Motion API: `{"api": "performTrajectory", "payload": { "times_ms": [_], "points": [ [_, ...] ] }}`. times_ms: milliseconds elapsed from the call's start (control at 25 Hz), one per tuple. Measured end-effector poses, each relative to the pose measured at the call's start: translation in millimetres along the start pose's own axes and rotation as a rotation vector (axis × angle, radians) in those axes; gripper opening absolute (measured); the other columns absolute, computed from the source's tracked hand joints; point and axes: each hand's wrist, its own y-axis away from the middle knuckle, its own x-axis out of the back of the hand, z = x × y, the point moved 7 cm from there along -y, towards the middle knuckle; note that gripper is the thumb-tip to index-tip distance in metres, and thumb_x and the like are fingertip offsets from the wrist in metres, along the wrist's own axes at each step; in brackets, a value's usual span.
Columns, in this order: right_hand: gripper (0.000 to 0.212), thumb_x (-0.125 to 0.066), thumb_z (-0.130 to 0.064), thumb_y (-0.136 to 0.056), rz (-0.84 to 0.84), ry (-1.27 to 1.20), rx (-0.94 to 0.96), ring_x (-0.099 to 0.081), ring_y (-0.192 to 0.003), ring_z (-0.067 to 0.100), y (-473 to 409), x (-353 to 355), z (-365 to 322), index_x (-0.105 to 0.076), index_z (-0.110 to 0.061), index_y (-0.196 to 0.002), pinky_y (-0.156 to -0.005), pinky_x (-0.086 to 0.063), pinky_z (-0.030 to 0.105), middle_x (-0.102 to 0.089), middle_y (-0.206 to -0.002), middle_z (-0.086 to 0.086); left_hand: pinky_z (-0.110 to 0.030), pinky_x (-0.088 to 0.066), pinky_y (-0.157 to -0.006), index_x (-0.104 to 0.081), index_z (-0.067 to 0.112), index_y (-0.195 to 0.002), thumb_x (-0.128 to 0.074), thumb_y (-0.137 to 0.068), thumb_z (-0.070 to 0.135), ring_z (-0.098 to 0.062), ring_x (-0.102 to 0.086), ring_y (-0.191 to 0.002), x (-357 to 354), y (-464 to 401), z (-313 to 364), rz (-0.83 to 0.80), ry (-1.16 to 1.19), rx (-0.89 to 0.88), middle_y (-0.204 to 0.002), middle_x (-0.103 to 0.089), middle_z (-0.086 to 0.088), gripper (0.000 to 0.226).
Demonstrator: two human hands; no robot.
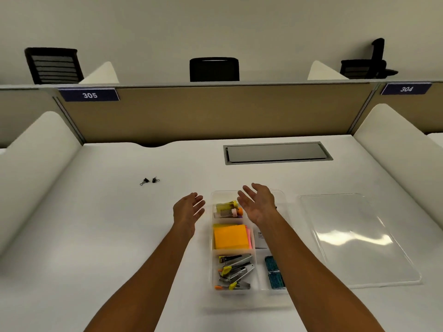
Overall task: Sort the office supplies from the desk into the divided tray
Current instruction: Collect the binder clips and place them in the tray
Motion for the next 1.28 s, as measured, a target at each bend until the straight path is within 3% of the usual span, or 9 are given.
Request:
{"api": "performTrajectory", "payload": {
  "times_ms": [240, 480, 600, 680, 840, 960, 1160, 1280],
  "points": [
    [0.011, -0.056, -0.018, -0.096, -0.136, 0.259, -0.014, -0.066, -0.099, 0.031, 0.8, -71.6, 40.6, -0.060, -0.011, -0.104, -0.091, -0.053, 0.044, -0.067, -0.117, 0.013, -0.039, -0.055, -0.089, -0.065, 0.012, -0.106, -0.061, -0.091, 0.016, -0.022, -0.068, -0.097, 85.1, -13.9, 40.9, 0.140, -0.167, -0.150, -0.104, -0.070, -0.006, 0.016],
    [0.036, -0.061, -0.015, -0.093, -0.222, 0.660, 0.046, -0.067, -0.098, 0.027, -22.6, -135.7, 83.3, -0.054, -0.014, -0.128, -0.083, -0.056, 0.038, -0.066, -0.115, 0.011, -0.041, -0.054, -0.086, -0.063, 0.016, -0.113, -0.067, -0.083, 0.014, -0.019, -0.064, -0.087, 149.4, -48.2, 78.8, 0.237, -0.406, -0.266, -0.101, -0.068, -0.001, 0.031],
    [0.044, -0.062, -0.015, -0.091, -0.229, 0.875, 0.100, -0.064, -0.091, 0.021, -39.9, -166.7, 104.3, -0.048, -0.019, -0.132, -0.083, -0.055, 0.036, -0.064, -0.104, 0.004, -0.026, -0.050, -0.075, -0.059, 0.017, -0.118, -0.068, -0.083, 0.013, -0.016, -0.062, -0.091, 164.3, -69.2, 98.3, 0.261, -0.542, -0.315, -0.111, -0.064, 0.002, 0.036],
    [0.048, -0.062, -0.017, -0.089, -0.242, 0.999, 0.140, -0.061, -0.087, 0.019, -52.5, -184.4, 118.1, -0.047, -0.020, -0.134, -0.081, -0.053, 0.034, -0.064, -0.097, 0.001, -0.023, -0.046, -0.076, -0.055, 0.016, -0.123, -0.071, -0.082, 0.013, -0.017, -0.061, -0.095, 166.9, -87.2, 109.7, 0.256, -0.626, -0.350, -0.117, -0.061, 0.000, 0.043],
    [0.054, -0.063, -0.021, -0.088, -0.263, 1.164, 0.161, -0.060, -0.093, 0.018, -78.7, -218.5, 157.6, -0.045, -0.022, -0.139, -0.078, -0.052, 0.030, -0.060, -0.121, 0.003, -0.025, -0.044, -0.086, -0.048, 0.015, -0.132, -0.073, -0.082, 0.013, -0.021, -0.057, -0.110, 163.7, -135.1, 130.9, 0.250, -0.812, -0.439, -0.127, -0.056, -0.006, 0.056],
    [0.056, -0.061, -0.018, -0.090, -0.274, 1.410, 0.316, -0.053, -0.091, 0.015, -93.5, -240.4, 177.3, -0.042, -0.018, -0.143, -0.076, -0.044, 0.024, -0.040, -0.142, 0.005, -0.027, -0.041, -0.096, -0.043, 0.016, -0.138, -0.069, -0.085, 0.012, -0.020, -0.051, -0.120, 154.0, -164.7, 136.3, 0.183, -0.930, -0.472, -0.133, -0.052, -0.005, 0.059],
    [0.053, -0.060, -0.014, -0.092, -0.338, 1.720, 0.574, -0.055, -0.121, 0.026, -129.7, -274.7, 183.7, -0.045, -0.011, -0.142, -0.099, -0.042, 0.029, -0.038, -0.145, 0.010, -0.040, -0.043, -0.097, -0.048, 0.020, -0.133, -0.065, -0.086, 0.023, -0.027, -0.053, -0.115, 145.9, -201.7, 134.2, 0.174, -1.168, -0.463, -0.127, -0.056, -0.005, 0.050],
    [0.047, -0.061, -0.021, -0.093, -0.423, 1.869, 0.661, -0.054, -0.122, 0.027, -152.7, -287.8, 189.7, -0.052, -0.011, -0.138, -0.099, -0.043, 0.034, -0.048, -0.139, 0.011, -0.039, -0.042, -0.092, -0.048, 0.026, -0.136, -0.058, -0.090, 0.027, -0.029, -0.051, -0.113, 137.7, -213.6, 135.4, 0.191, -1.335, -0.501, -0.125, -0.054, -0.006, 0.047]
  ]
}}
